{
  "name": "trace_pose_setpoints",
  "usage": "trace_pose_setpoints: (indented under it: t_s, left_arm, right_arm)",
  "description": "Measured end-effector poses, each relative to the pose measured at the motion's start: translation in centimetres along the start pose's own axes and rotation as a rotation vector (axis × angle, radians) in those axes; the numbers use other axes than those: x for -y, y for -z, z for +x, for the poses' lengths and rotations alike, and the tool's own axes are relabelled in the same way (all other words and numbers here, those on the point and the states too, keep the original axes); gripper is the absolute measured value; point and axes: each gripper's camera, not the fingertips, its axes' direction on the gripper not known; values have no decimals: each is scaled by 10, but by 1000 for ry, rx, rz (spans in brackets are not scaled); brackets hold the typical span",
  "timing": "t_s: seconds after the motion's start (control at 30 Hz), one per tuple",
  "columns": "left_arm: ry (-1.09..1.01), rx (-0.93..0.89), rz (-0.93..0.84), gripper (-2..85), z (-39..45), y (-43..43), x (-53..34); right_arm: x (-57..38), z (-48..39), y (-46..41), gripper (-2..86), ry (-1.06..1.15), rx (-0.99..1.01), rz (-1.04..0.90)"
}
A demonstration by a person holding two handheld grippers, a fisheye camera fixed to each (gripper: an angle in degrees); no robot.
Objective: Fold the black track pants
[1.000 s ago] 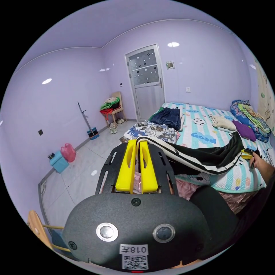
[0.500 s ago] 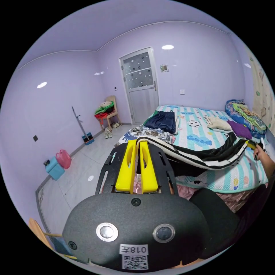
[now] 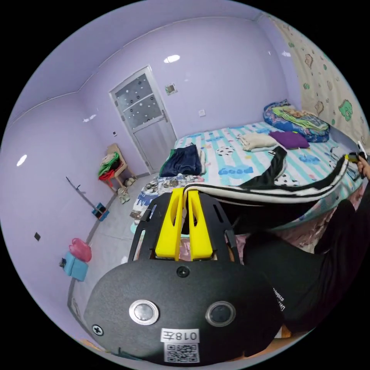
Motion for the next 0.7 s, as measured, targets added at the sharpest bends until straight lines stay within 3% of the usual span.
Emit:
trace_pose_setpoints:
  t_s: [0.07, 0.17, 0.27, 0.4, 0.7]
  left_arm:
    - [-5, 31, 2, -5, 10, -12, 11]
    - [48, -4, -9, -5, 13, -45, 17]
    - [43, -45, -133, -4, 23, -89, 15]
    - [-39, -18, -258, -4, 47, -122, 8]
    - [9, -41, -238, -4, 33, -119, 8]
  right_arm:
    - [1, 6, -2, -1, -9, -16, 51]
    - [1, 49, -40, 3, -134, -137, -36]
    - [-5, 87, -80, 14, -235, -267, -157]
    - [-24, 112, -97, 56, -316, -222, -194]
    - [-67, 109, -77, 96, -223, -208, -199]
